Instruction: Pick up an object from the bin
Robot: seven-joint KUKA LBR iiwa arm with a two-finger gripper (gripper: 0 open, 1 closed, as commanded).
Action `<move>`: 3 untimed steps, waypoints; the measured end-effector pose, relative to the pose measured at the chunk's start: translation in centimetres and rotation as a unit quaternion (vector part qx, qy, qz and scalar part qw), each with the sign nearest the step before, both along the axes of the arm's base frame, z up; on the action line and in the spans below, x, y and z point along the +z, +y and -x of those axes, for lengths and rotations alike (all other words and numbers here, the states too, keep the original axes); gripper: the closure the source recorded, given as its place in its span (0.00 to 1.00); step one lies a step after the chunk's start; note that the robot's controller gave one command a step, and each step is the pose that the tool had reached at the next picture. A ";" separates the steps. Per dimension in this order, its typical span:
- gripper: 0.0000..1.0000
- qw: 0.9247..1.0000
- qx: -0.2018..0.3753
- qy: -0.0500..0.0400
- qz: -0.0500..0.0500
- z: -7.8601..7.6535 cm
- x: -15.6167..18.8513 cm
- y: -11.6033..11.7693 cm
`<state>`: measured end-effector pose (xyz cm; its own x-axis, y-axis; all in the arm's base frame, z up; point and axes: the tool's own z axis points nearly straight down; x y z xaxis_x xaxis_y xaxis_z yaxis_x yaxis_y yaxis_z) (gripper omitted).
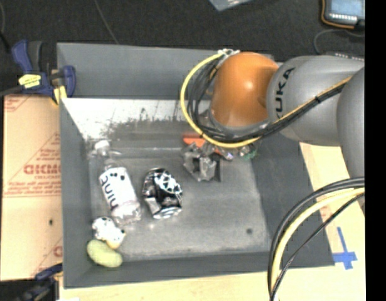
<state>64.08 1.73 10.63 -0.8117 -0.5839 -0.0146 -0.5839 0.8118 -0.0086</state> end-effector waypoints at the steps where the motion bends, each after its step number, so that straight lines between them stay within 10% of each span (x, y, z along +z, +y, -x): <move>1: 1.00 0.999 0.044 -0.003 0.002 -0.8 2.3 0.5; 3: 1.00 1.000 -0.009 -0.004 -0.001 -1.3 4.1 -2.0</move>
Offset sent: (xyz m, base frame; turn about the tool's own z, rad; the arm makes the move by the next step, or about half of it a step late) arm 0.0053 0.0019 0.0298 0.0469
